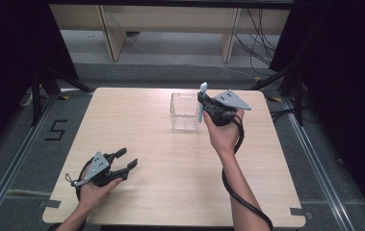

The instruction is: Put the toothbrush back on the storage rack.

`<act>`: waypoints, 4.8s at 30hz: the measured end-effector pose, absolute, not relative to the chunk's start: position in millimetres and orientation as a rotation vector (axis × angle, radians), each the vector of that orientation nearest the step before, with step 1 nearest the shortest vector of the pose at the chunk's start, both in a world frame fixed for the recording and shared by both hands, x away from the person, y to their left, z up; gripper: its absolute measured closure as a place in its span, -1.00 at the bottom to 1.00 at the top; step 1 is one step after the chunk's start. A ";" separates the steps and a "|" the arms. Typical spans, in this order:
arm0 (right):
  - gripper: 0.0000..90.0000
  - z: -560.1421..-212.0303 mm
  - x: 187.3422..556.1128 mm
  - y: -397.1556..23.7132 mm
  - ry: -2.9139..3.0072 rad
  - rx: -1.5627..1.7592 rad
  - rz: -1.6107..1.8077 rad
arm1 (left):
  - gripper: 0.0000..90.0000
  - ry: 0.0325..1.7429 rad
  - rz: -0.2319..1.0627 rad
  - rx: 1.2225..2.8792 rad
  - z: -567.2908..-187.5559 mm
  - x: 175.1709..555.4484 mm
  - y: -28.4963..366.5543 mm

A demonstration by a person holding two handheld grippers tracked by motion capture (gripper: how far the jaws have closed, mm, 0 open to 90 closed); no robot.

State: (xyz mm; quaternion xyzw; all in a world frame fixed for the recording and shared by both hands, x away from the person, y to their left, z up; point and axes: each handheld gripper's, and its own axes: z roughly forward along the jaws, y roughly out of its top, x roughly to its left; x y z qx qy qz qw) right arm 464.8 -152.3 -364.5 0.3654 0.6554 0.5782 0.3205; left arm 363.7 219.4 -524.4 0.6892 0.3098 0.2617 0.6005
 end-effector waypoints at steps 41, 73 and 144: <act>0.90 -359.8 492.7 -154.4 1.671 1.016 1.536 | -0.17 0.720 0.606 1.596 -524.4 363.7 219.1; 0.90 -365.0 516.8 -149.2 1.651 1.061 1.520 | -0.17 0.720 0.602 1.598 -524.2 363.0 219.3; 0.89 -412.7 529.6 -144.6 1.725 1.144 1.444 | -0.17 0.714 0.600 1.599 -524.4 362.4 217.9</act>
